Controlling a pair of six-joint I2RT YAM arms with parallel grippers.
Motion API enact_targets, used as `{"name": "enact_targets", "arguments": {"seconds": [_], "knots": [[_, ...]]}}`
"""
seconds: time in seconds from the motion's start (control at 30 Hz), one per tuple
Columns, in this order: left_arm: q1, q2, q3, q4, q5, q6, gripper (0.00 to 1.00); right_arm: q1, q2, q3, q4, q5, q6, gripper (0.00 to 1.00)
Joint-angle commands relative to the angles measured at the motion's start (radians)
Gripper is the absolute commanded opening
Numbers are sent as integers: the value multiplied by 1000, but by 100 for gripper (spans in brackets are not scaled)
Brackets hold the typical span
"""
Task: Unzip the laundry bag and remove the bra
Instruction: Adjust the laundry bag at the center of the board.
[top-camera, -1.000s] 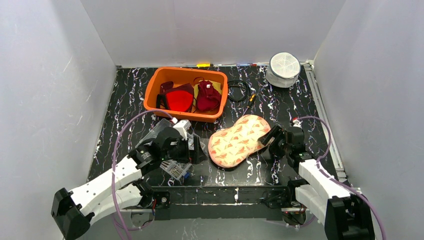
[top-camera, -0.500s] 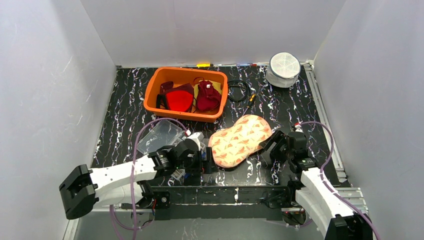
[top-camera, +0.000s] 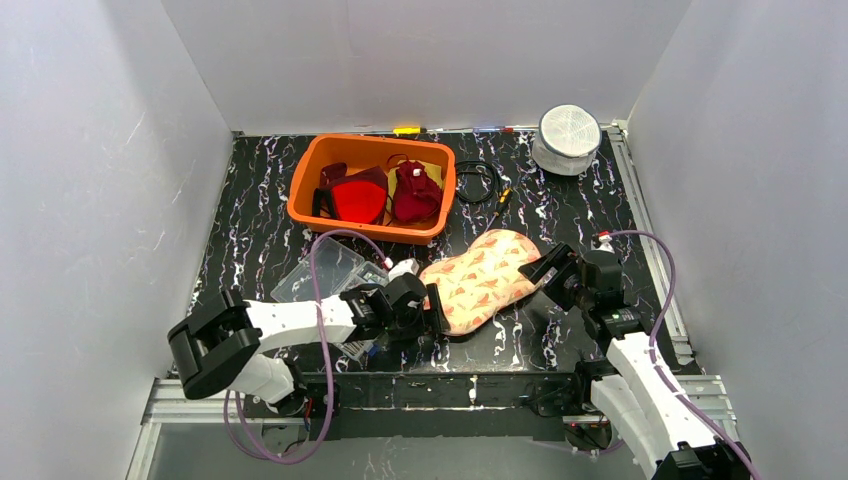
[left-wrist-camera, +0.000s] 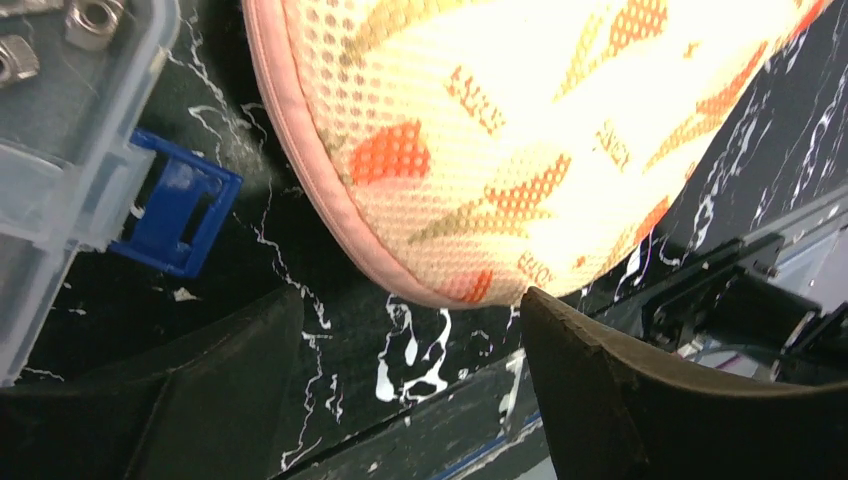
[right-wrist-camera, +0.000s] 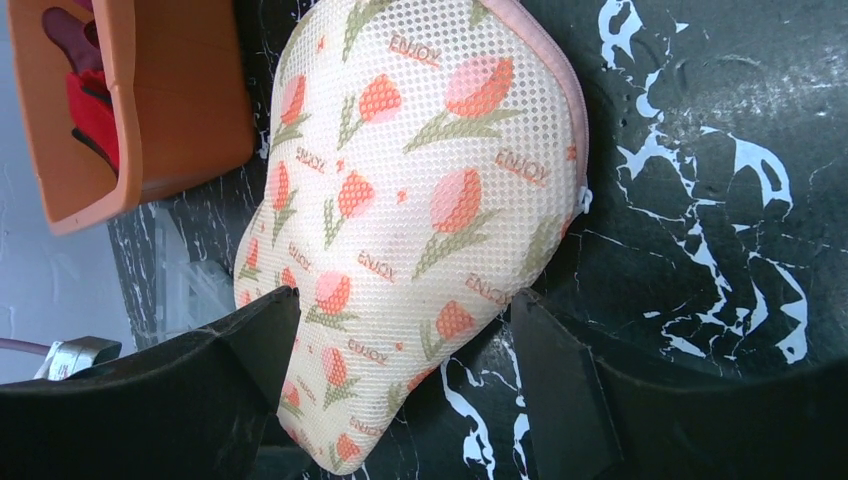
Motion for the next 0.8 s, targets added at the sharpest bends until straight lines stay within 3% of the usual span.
{"name": "enact_targets", "arguments": {"seconds": [0.0,0.17,0.47,0.7,0.77], "knots": [[-3,19,15,-4,-116,-47,77,2,-15,45,-27,-8,7,86],[28,38,8,-12,-156,-62,62,9,-6,64,-30,-11,-7,86],[114,82,-26,84,-70,7,36,16,3,99,-48,-4,-38,85],[156,-35,-66,24,-65,79,2,17,11,120,-66,1,-79,86],[181,-87,-89,-25,-52,97,0,17,11,124,-67,8,-93,87]]}}
